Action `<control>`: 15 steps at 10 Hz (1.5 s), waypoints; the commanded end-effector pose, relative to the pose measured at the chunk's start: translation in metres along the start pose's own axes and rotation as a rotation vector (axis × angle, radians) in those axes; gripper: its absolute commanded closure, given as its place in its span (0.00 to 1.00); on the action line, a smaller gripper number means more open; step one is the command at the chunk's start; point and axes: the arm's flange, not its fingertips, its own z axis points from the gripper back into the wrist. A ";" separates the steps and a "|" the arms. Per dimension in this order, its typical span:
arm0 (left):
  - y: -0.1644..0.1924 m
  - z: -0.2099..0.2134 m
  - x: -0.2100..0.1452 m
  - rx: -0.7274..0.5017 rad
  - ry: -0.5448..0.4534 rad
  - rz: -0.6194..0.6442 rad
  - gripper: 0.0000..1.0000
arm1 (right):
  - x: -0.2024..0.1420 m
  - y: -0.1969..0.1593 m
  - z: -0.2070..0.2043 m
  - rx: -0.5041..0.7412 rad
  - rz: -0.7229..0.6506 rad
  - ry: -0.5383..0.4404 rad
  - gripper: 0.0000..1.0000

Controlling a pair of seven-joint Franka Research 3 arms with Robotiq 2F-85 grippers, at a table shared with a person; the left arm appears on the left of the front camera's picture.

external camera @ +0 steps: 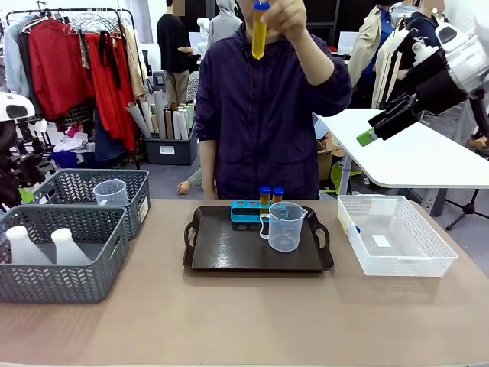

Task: Prepare the laboratory tools.
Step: Pick up one Small flask and place it on the Handle tray.

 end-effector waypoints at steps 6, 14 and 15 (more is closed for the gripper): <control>0.018 -0.038 0.006 -0.033 -0.022 -0.007 0.00 | 0.001 -0.002 -0.001 0.013 0.005 -0.026 0.00; 0.035 -0.080 0.000 -0.045 -0.055 0.044 0.00 | 0.001 -0.002 -0.001 0.013 0.005 -0.026 0.00; 0.041 -0.090 0.002 -0.050 -0.053 0.045 0.00 | 0.001 -0.002 -0.001 0.013 0.005 -0.026 0.00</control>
